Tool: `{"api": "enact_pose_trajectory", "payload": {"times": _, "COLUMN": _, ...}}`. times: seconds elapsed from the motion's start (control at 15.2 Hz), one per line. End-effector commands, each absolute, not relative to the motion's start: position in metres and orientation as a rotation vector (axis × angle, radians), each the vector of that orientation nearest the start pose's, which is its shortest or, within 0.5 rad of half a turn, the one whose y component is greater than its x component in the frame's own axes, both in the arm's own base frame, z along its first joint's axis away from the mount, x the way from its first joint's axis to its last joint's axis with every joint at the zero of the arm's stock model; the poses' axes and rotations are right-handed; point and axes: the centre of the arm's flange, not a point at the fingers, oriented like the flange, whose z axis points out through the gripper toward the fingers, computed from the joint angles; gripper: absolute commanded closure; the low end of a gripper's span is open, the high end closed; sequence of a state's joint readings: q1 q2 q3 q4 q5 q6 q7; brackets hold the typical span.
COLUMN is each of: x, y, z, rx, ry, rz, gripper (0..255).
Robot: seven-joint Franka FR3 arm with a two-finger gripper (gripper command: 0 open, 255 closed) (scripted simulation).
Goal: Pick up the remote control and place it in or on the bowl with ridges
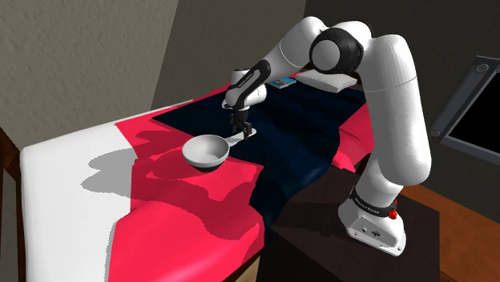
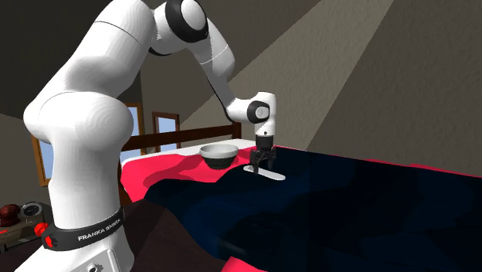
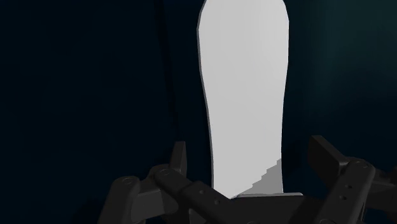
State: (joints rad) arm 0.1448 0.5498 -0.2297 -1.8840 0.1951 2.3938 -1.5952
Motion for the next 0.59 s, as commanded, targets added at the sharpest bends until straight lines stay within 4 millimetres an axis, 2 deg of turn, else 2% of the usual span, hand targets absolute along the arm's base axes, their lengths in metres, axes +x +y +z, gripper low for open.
{"api": "enact_pose_trajectory", "payload": {"times": 0.0, "x": 0.6313, "y": -0.0455, "z": 0.2117, "rx": -2.389, "ry": -2.006, "rz": 0.007, "gripper": 0}}
{"api": "enact_pose_trajectory", "payload": {"times": 0.46, "x": 0.6314, "y": -0.0455, "z": 0.2118, "rx": -2.389, "ry": -2.006, "rz": 0.007, "gripper": 0}}
{"api": "enact_pose_trajectory", "payload": {"times": 0.53, "x": 0.6314, "y": -0.0455, "z": 0.2118, "rx": -2.389, "ry": -2.006, "rz": 0.007, "gripper": 255}}
